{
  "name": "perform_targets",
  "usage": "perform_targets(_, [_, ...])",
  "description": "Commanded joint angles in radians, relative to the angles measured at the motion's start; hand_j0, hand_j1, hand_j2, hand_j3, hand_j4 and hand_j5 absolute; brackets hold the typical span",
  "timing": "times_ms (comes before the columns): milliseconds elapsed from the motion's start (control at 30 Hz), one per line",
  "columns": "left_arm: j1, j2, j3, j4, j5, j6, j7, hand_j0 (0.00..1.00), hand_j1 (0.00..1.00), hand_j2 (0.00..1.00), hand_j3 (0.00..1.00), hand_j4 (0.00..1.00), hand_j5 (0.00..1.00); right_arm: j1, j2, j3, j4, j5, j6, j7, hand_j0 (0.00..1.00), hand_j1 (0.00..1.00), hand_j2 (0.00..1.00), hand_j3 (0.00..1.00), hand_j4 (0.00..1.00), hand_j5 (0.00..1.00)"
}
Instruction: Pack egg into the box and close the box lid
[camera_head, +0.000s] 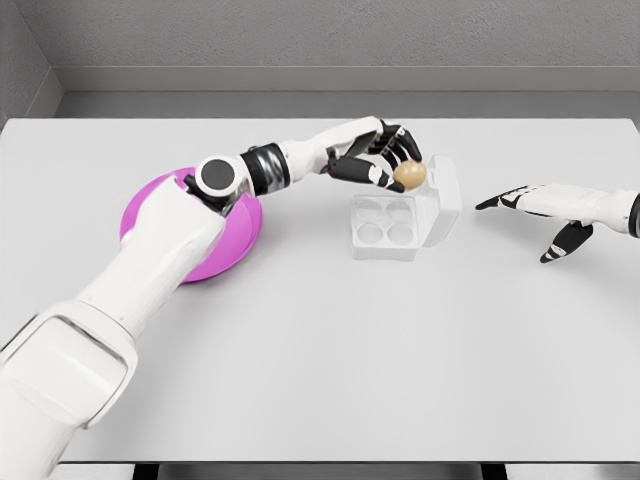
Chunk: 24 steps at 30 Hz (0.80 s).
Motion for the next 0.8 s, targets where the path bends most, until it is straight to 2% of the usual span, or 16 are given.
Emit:
perform_targets(0, [0.005, -0.001, 0.004, -0.001, 0.017, 0.0, 0.0, 0.48, 0.48, 0.48, 0.48, 0.48, 0.48, 0.0, -0.001, -0.001, 0.001, -0.005, 0.002, 0.0, 1.0, 1.0, 1.0, 1.0, 1.0, 1.0])
perform_targets(333, [0.005, -0.009, 0.004, 0.0, 0.028, 0.002, 0.0, 0.48, 0.48, 0.48, 0.48, 0.48, 0.48, 0.0, -0.001, -0.001, 0.001, -0.005, 0.002, 0.0, 1.0, 1.0, 1.0, 1.0, 1.0, 1.0])
perform_targets(433, [0.005, -0.007, 0.004, 0.0, 0.024, 0.002, 0.0, 0.54, 0.54, 0.54, 0.54, 0.54, 0.54, 0.0, -0.001, -0.001, -0.001, -0.005, 0.002, 0.0, 1.0, 1.0, 1.0, 1.0, 1.0, 1.0])
perform_targets(467, [0.005, -0.007, 0.003, -0.001, 0.023, 0.0, 0.0, 0.6, 0.6, 0.6, 0.6, 0.6, 0.6, 0.0, -0.001, -0.001, -0.001, -0.007, 0.002, 0.0, 1.0, 1.0, 1.0, 1.0, 1.0, 1.0])
perform_targets(767, [0.005, 0.005, 0.004, -0.003, 0.023, 0.0, 0.0, 0.64, 0.64, 0.64, 0.64, 0.64, 0.64, 0.0, -0.001, -0.001, -0.002, -0.005, 0.002, 0.0, 1.0, 1.0, 1.0, 1.0, 1.0, 1.0])
